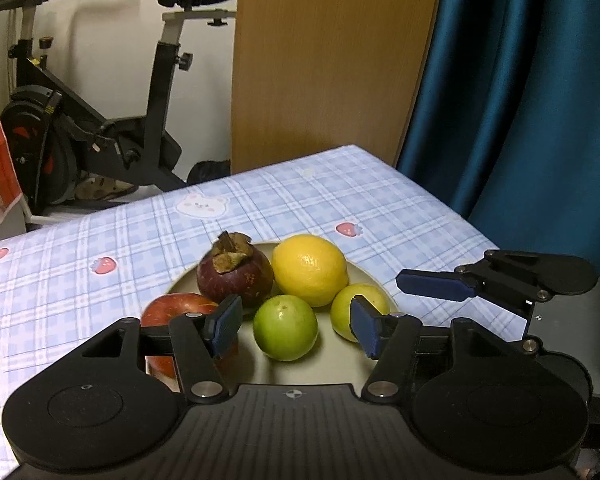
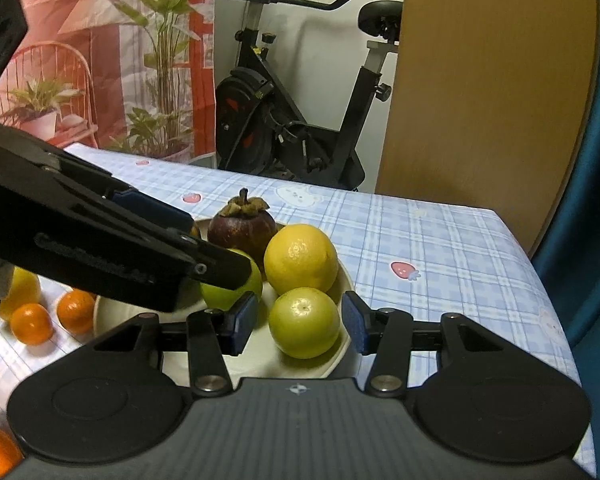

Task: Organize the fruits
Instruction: 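Open the left gripper to release the green fruit and withdraw, then move the left gripper to the small brown round fruit in the pile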

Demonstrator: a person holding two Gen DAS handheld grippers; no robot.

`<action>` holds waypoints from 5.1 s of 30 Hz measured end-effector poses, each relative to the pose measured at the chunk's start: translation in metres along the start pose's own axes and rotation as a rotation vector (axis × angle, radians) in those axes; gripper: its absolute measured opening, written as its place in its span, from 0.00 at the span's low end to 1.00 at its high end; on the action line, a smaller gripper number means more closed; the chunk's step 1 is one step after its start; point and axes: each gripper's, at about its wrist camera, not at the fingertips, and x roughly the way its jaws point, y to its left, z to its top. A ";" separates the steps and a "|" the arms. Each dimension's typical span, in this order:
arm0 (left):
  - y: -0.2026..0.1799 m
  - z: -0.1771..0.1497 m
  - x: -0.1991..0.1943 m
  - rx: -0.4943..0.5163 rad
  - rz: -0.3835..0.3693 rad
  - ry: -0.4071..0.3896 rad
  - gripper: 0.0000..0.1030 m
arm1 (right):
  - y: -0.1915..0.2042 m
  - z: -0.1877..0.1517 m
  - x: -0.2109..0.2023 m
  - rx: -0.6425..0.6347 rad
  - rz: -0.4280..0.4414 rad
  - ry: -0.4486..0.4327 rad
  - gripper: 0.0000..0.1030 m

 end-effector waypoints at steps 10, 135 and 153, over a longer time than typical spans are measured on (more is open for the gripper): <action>0.014 -0.011 -0.046 -0.017 0.058 -0.039 0.61 | 0.011 0.000 -0.025 0.079 0.020 -0.036 0.48; 0.084 -0.170 -0.184 -0.284 0.098 -0.036 0.60 | 0.155 -0.071 -0.082 -0.027 0.267 0.151 0.48; 0.077 -0.179 -0.170 -0.260 0.121 0.031 0.60 | 0.158 -0.075 -0.081 -0.033 0.272 0.167 0.47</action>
